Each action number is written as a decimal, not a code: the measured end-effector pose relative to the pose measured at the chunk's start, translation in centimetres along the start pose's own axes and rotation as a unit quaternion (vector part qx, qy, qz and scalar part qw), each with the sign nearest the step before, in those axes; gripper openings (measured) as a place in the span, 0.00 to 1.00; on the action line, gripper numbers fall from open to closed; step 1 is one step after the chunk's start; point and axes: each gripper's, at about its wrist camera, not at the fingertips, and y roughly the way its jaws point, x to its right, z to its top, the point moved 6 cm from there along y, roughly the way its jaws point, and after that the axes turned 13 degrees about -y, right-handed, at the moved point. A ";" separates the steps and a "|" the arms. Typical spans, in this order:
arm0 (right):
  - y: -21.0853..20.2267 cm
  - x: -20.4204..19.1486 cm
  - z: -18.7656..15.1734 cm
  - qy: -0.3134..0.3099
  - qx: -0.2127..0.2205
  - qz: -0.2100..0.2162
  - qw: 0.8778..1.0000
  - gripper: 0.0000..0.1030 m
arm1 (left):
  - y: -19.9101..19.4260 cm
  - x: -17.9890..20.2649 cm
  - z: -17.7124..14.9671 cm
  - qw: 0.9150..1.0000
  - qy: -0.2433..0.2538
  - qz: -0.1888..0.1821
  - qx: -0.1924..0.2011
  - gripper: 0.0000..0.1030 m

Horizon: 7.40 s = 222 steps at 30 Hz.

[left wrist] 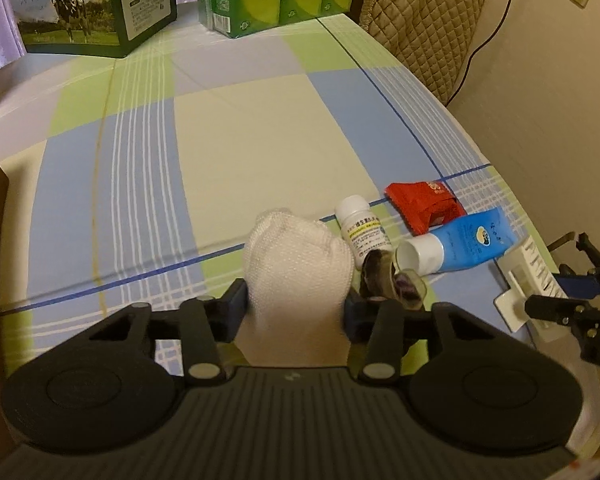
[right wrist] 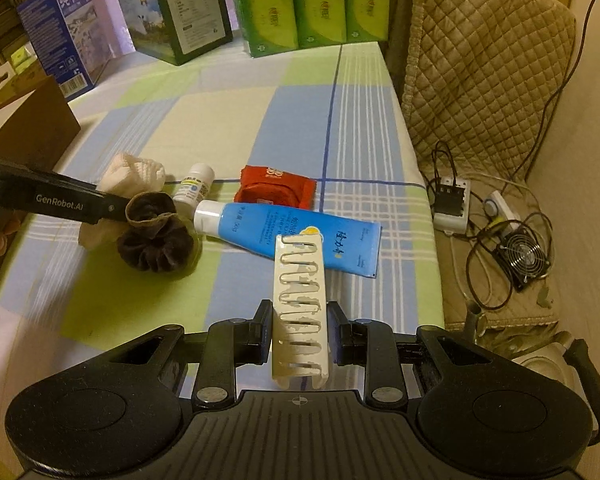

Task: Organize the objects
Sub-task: 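Grasp the white cloth with the left gripper while the right lifts the holder, then carry the white cloth and holder over the shoebox with both tools, then lower the cloth and holder into the shoebox and open both grippers, then withdraw both tools from the shoebox toward the remaining table items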

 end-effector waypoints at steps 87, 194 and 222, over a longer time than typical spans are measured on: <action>-5.7 -36.5 13.9 -0.142 0.134 0.234 0.952 0.24 | -29.3 -25.6 -7.8 0.965 -0.150 0.077 0.199 0.34; 0.1 -36.6 21.3 -0.093 0.130 0.145 0.976 0.73 | -26.4 -32.1 -1.6 0.970 -0.147 0.102 0.166 0.85; -5.1 -34.9 12.5 -0.071 0.113 0.147 0.980 0.73 | -27.5 -26.6 -9.4 0.974 -0.150 0.087 0.146 0.85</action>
